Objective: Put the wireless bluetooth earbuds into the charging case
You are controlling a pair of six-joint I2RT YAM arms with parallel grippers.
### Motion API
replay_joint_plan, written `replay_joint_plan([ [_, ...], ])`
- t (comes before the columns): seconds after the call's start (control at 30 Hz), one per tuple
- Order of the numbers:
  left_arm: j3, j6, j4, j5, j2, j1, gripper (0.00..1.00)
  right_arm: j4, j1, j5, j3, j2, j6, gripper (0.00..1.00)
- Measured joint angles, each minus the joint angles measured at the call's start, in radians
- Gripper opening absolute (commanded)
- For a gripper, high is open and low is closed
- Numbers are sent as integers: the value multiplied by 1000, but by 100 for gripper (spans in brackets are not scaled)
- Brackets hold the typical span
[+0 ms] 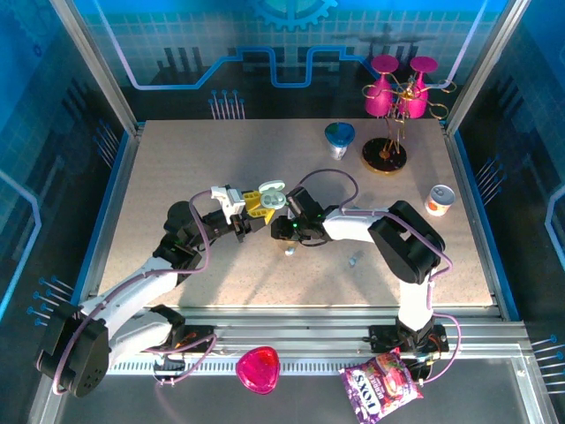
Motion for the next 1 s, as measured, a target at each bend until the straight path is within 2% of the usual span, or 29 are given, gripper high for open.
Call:
replay_joint_plan([
  [0.2,0,0,0,0,0,0,25,23,0,-17,0,0,4,31],
  [0.87,0,1,0,0,0,0,25,13,0,-26,51,48,-1,32],
  [1.0,0,5,0,0,0,0,25,3,0,-26,56,49,-8,28],
])
